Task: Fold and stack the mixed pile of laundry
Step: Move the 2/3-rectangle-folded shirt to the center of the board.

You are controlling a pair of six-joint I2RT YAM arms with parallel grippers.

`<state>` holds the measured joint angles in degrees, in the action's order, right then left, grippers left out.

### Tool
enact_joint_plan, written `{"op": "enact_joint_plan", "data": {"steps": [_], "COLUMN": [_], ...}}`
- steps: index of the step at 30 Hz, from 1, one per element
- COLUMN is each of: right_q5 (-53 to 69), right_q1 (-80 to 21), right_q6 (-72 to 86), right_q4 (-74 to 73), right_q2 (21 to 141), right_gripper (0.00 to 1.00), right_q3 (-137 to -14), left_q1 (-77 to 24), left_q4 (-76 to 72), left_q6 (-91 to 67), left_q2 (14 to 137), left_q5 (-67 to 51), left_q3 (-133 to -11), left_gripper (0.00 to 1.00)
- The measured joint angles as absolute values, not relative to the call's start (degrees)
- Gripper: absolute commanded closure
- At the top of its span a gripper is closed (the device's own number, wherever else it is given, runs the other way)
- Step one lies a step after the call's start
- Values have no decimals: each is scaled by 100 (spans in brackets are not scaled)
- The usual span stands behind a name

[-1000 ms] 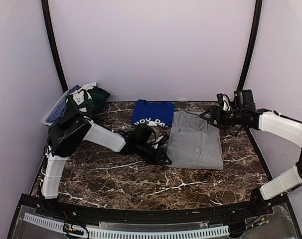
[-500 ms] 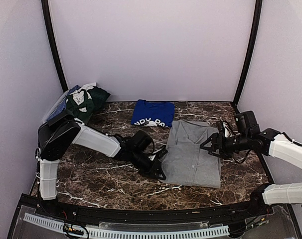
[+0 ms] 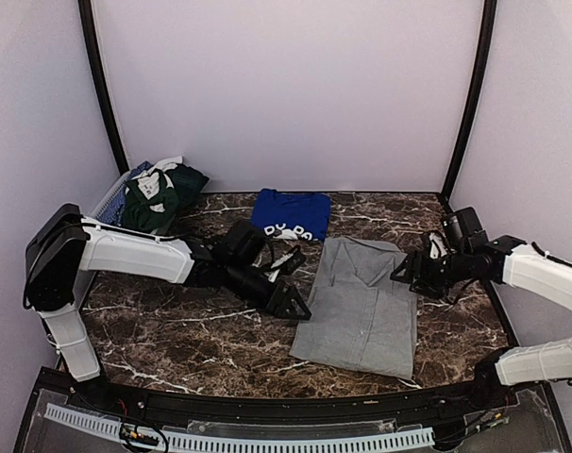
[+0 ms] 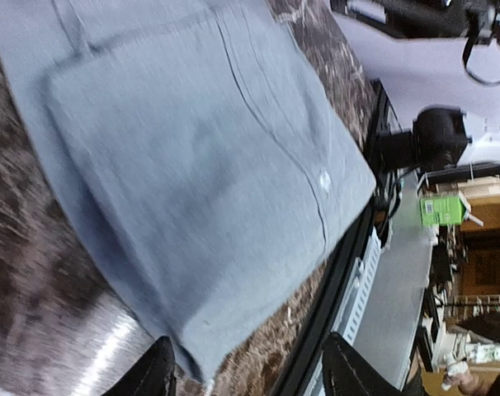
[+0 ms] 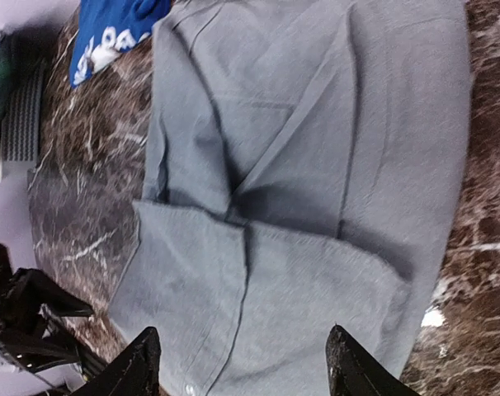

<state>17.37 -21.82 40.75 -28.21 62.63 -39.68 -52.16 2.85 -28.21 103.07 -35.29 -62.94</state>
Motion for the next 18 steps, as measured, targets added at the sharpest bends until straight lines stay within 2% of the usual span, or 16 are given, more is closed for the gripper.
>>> {"op": "enact_joint_plan", "data": {"steps": [7, 13, 18], "right_q5": [1435, 1251, 1175], "right_q1": [-1494, -1291, -1229], "right_q6": [3885, 3677, 3562], "right_q4": [-2445, -2112, -1876], "right_q2": [7303, 8237, 8866], "right_gripper": [39, 45, 49], "right_q3": [-4226, -4364, -4407], "left_q1": [-4289, -4342, -4377], "left_q4": [274, 242, 357], "left_q6": [-2628, -2440, -2414], "left_q2": [10910, 12333, 13214], "left_q5": [-2987, -2582, -2290], "left_q3": [-7634, -9192, -9638], "left_gripper": [46, 51, 54]}}
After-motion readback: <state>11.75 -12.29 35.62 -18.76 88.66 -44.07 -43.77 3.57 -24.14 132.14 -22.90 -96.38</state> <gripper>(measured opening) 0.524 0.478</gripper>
